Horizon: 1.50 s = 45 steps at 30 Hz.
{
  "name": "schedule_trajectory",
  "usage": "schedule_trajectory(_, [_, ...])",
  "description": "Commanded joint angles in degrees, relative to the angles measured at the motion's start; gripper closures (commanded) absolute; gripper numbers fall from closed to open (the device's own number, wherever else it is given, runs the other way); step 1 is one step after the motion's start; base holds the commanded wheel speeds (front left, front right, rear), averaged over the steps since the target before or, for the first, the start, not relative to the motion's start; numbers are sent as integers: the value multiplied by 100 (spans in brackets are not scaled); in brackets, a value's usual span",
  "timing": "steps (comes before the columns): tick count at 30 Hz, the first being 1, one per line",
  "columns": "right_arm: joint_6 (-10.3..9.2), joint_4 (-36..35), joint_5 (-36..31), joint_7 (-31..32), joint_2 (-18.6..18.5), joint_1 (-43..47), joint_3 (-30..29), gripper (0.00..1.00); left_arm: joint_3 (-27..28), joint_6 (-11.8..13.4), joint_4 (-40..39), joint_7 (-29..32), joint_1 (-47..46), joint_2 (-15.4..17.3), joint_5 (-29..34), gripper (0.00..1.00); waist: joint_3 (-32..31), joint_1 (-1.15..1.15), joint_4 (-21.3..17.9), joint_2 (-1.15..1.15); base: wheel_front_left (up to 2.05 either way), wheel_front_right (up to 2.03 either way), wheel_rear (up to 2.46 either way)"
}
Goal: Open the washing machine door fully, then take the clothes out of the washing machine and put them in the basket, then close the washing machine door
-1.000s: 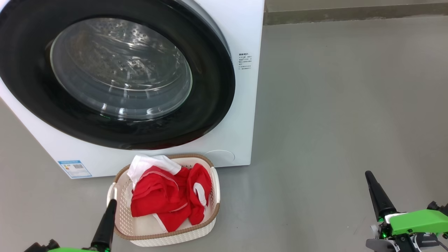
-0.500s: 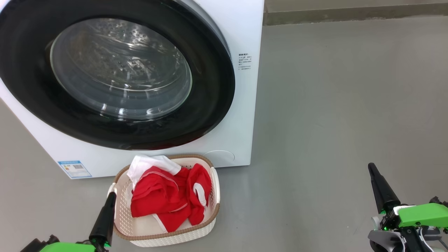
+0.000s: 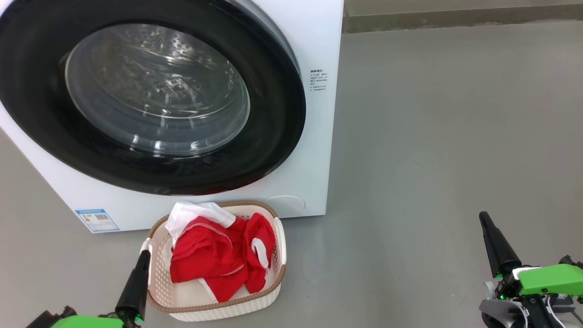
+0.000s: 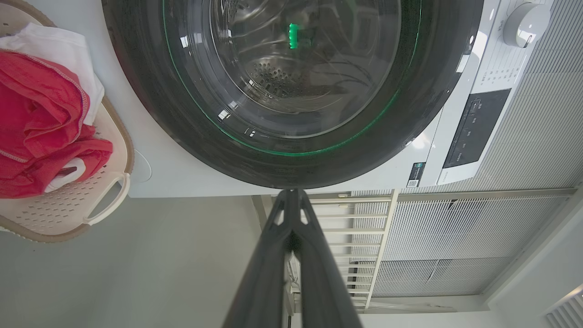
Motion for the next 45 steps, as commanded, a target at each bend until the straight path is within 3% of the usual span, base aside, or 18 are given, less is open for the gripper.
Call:
schedule_trajectory(1, [2,-148,-9,32,-59,-237,100,100,211,-40,-114,47,-219,57,-53,100,0,0,0,0,0,0,0])
schedule_trajectory(45, [2,-145,-50,72,-24,-242,50,100,242,-40,-114,72,-221,35,-27,100,0,0,0,0,0,0,0])
